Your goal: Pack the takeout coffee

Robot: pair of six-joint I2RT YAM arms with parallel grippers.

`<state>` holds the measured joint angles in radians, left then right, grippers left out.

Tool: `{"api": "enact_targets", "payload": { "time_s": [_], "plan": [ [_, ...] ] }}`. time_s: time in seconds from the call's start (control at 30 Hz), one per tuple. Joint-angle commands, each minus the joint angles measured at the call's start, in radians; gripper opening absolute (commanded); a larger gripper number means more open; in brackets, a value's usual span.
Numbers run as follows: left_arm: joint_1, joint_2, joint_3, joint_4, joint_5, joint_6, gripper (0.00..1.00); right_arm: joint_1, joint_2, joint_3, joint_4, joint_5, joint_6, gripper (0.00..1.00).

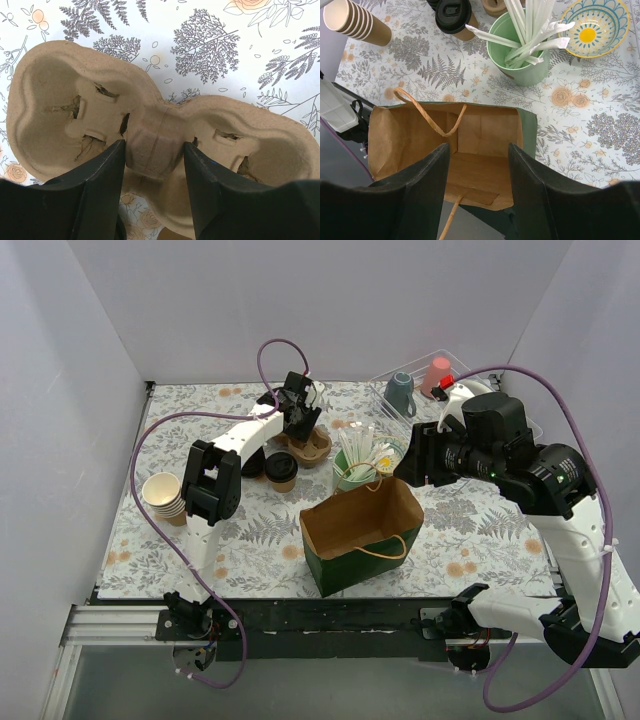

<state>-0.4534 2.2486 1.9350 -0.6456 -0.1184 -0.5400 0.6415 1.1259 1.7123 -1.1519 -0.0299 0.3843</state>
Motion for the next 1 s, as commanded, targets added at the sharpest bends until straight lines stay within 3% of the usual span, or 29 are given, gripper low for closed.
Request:
{"api": "enact_targets", "payload": {
  "time_s": [0.0,0.27,0.53,0.97],
  "plan": [
    [0.005,-0.049,0.048,0.008,-0.003,0.006,0.37,-0.002,-0.008,0.003,0.029,-0.005,-0.016,0.58],
    [0.004,-0.050,0.061,0.009,-0.006,0.005,0.52,-0.002,-0.005,0.003,0.032,-0.010,-0.013,0.58],
    [0.002,-0.055,0.058,0.004,0.000,0.009,0.33,-0.002,-0.003,0.003,0.032,-0.013,-0.012,0.58],
    [-0.016,-0.073,0.101,0.014,-0.021,-0.026,0.35,0.000,-0.005,-0.003,0.043,-0.015,-0.010,0.58]
  ]
}}
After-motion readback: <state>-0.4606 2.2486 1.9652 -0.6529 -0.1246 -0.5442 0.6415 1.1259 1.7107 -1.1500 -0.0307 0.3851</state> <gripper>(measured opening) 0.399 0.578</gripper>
